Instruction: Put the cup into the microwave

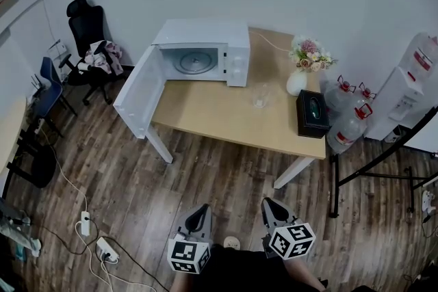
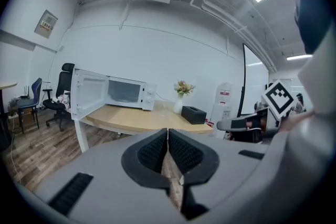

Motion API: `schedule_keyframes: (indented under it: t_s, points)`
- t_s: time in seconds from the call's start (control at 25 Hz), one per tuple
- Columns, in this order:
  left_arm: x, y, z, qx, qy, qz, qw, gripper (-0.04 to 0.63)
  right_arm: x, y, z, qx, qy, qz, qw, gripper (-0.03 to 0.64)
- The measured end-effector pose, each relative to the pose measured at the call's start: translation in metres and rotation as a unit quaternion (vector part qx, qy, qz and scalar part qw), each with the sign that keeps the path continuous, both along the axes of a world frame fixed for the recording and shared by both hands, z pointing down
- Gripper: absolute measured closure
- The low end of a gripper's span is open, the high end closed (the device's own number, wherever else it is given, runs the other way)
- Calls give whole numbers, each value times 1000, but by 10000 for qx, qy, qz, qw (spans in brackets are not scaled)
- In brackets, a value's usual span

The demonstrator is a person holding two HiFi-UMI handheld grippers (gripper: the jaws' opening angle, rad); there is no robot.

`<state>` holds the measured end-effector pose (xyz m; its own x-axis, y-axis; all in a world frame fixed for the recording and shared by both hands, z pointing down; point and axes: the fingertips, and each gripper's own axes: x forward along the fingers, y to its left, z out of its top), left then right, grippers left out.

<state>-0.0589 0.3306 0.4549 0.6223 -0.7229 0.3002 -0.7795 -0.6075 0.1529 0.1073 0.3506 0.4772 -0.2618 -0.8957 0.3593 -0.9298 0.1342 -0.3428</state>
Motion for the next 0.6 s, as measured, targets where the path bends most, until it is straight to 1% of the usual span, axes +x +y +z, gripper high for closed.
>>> schedule_keyframes:
  t_s: [0.16, 0.32, 0.6]
  points:
    - [5, -1, 3, -55, -46, 14, 10000, 589, 7, -4, 4, -23, -55, 27, 10000, 621]
    - [3, -4, 3, 12, -22, -112, 9999, 589, 6, -7, 7, -32, -127, -28, 9999, 621]
    - [-1, -8, 7, -55, -45, -261, 9996, 589, -1, -15, 11, -119, -189, -208, 9995, 621]
